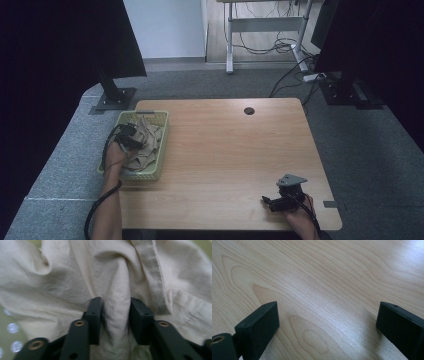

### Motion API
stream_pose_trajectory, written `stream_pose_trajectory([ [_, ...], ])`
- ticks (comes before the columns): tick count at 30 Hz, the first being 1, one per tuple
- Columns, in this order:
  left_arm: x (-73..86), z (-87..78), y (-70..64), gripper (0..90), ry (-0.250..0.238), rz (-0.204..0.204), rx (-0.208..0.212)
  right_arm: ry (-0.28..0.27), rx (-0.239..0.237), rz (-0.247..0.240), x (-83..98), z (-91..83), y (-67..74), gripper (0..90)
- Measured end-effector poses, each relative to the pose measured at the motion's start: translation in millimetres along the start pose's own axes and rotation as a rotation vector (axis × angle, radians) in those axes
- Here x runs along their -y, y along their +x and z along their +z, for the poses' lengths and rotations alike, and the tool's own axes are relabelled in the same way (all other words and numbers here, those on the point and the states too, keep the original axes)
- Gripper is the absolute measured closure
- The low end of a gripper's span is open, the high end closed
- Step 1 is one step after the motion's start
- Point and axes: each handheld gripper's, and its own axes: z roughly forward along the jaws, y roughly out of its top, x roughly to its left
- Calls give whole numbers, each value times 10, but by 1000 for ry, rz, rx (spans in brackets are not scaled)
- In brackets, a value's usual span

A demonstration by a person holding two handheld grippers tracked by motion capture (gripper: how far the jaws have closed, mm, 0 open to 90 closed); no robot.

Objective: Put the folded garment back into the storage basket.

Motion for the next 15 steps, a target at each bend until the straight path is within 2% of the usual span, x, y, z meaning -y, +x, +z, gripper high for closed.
stream_pose_trajectory([
  [3, -16, 28, -11, 506, -8, -27, 19, 0, 0, 0, 0, 0, 0, 43],
  [5, -29, 56, -28, 401, -3, -50, 46, 0, 0, 1, 0, 0, 0, 43],
  [7, -43, 90, -74, 299, -6, -47, 58, 0, 1, 1, -1, 1, 0, 43],
  [10, -61, 117, -123, 212, -4, -49, 61, 0, 1, 1, -1, 1, 1, 43],
  [15, -91, 132, -167, 183, 4, -65, 56, 0, 2, 3, -2, 3, 2, 43],
])
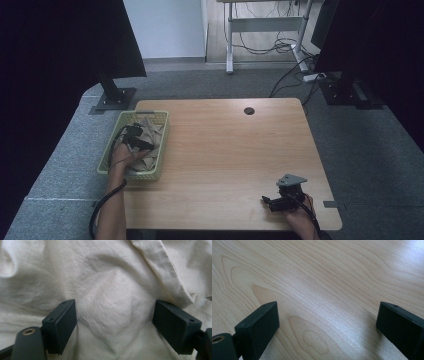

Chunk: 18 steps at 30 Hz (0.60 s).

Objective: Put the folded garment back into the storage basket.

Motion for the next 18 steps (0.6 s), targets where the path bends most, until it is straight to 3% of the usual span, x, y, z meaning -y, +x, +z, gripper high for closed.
stream_pose_trajectory([
  [4, 15, -1, 7, 176, -16, -5, 18, 0, 0, 0, 0, 0, 0, 43],
  [7, 17, 2, 10, 123, -21, -5, 36, 0, 0, 0, 0, 0, 0, 43],
  [18, -2, -182, 6, 47, -102, -31, 59, 0, 0, 0, 0, 0, 0, 43],
])
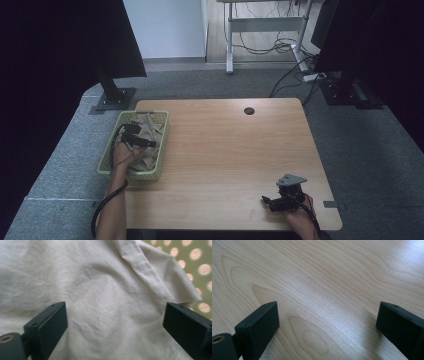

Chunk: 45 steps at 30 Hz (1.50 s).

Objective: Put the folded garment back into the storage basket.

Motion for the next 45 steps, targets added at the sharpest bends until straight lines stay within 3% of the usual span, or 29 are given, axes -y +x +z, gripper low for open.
stream_pose_trajectory([
  [6, 16, -164, 16, 8, -54, -13, 22, 0, 0, 0, 0, 0, 0, 43],
  [13, 24, -348, -28, 0, -100, 14, 32, 0, 0, 0, 0, 0, 0, 43],
  [24, -38, -643, -270, 16, -154, 73, 59, 0, 0, 0, 0, 0, 0, 43],
  [37, -11, -825, -519, 9, -200, 122, 112, 0, 0, 0, 0, 0, 0, 43],
  [45, 24, -970, -754, 6, -230, 171, 144, 0, 0, 0, 0, 0, 0, 43],
])
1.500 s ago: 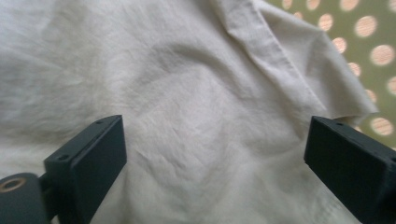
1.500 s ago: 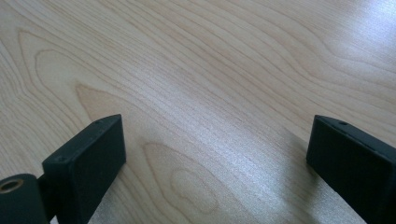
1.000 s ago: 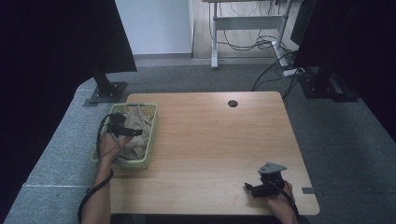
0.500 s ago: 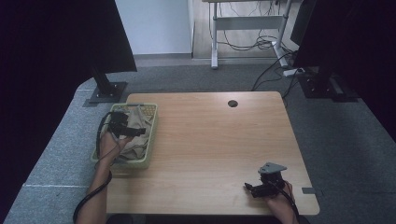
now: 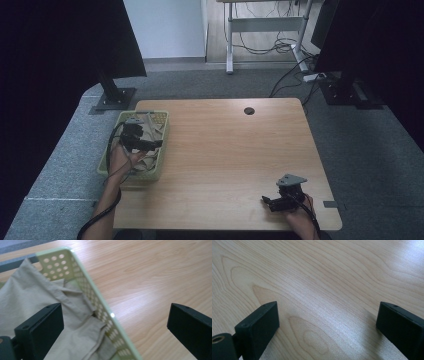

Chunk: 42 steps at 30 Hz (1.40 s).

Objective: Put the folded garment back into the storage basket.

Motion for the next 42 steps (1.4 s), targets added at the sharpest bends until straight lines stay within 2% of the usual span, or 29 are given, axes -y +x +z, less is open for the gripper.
stream_pose_trajectory([
  [9, -28, -114, -276, 4, -35, 48, 48, -1, 0, -1, 0, 1, -1, 43],
  [18, 3, -147, -555, 5, -58, 99, 96, -2, 0, -1, 0, 1, -1, 43],
  [24, 108, -78, -756, 5, -68, 134, 147, -2, 0, 0, 0, 1, 0, 43],
  [29, 198, 2, -887, 4, -70, 152, 179, -2, 0, 0, 0, 1, 0, 43],
  [32, 244, 43, -958, 4, -87, 157, 203, -1, 0, -1, 1, 1, -1, 43],
  [42, 391, 190, -1115, 4, -122, 170, 260, -1, 0, -1, 1, 1, -1, 43],
])
